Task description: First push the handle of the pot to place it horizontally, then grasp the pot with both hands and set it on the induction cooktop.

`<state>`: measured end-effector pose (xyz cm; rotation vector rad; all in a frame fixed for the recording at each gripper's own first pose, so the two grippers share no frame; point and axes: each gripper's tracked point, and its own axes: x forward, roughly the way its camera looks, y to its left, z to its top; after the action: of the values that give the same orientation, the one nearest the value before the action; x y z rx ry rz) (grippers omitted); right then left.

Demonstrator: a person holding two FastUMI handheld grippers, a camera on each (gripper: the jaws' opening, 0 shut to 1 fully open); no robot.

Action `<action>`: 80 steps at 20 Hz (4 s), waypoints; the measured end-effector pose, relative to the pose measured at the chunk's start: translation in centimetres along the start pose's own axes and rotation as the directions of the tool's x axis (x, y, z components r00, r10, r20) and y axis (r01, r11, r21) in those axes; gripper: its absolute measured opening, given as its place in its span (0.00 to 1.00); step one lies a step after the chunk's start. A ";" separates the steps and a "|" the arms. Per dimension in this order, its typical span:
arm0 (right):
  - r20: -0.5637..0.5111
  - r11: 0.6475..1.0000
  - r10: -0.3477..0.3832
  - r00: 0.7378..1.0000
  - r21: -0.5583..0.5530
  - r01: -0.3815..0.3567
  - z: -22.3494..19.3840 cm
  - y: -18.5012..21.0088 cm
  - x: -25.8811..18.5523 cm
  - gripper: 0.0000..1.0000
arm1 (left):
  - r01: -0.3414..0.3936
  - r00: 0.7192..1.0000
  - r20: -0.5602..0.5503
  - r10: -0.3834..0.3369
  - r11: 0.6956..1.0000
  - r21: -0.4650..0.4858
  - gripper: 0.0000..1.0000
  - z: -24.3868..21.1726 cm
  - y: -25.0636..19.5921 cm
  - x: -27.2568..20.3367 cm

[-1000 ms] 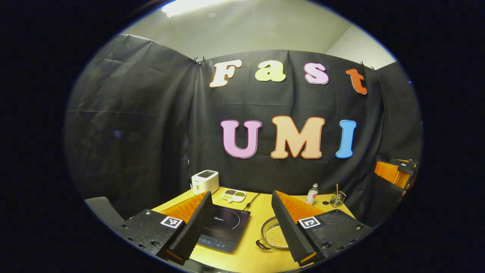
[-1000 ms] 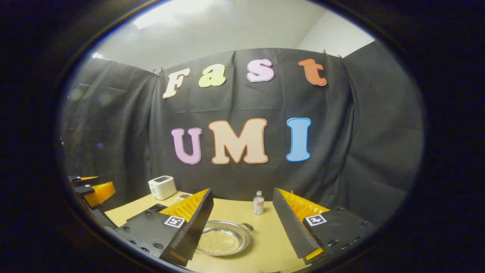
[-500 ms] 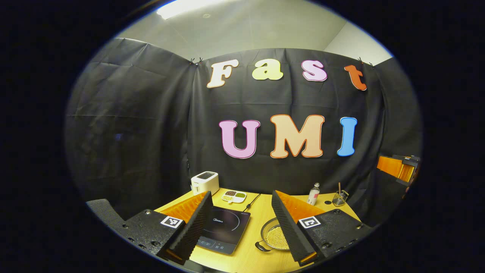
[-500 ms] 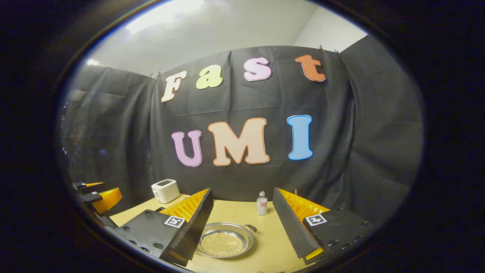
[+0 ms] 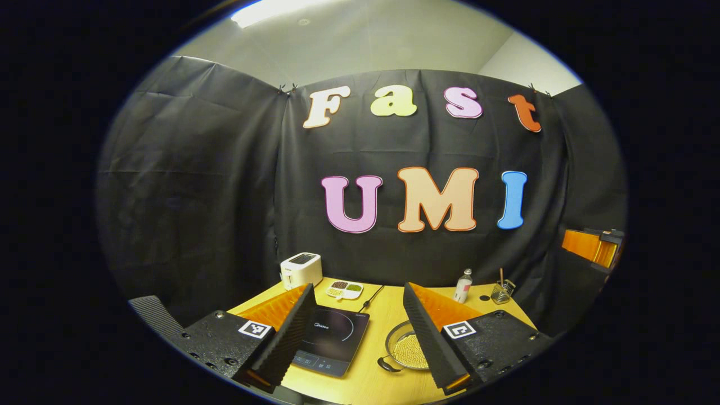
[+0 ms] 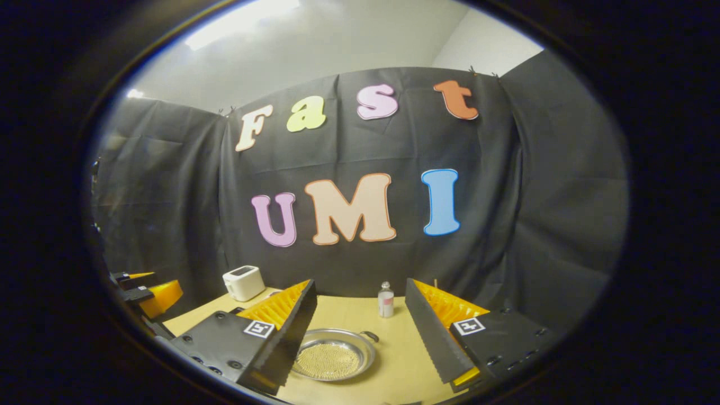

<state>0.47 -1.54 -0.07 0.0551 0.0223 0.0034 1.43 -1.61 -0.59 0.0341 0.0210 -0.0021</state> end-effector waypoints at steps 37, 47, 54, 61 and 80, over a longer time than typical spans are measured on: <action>-0.278 0.999 0.018 0.961 -0.037 -0.030 -12.0 1.2 2.3 0.08 | -0.003 1.000 -0.010 0.003 1.000 0.031 0.95 -1.5 2.9 6.3; -0.554 0.997 -0.060 0.830 -0.073 0.023 -22.3 9.1 1.2 0.09 | 0.101 0.994 -0.055 -0.099 0.994 0.029 0.92 -4.1 9.5 11.2; -0.765 0.993 -0.042 0.643 0.039 0.111 -30.2 13.3 -0.5 0.09 | 0.142 0.986 -0.091 -0.141 0.990 0.006 0.95 -6.0 13.1 12.3; -0.859 0.983 -0.024 0.512 0.074 0.169 -35.4 15.1 -0.8 0.09 | 0.172 0.975 -0.137 -0.174 0.985 -0.022 0.96 -8.6 14.8 12.1; -0.925 0.986 -0.049 0.377 0.016 0.168 -43.1 17.6 3.3 0.09 | 0.111 0.982 -0.156 -0.111 0.994 -0.010 0.95 -9.5 18.0 10.6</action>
<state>2.74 18.41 -42.22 0.1593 1.2035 -0.1052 11.84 16.67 -9.67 0.0319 0.1797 -0.1113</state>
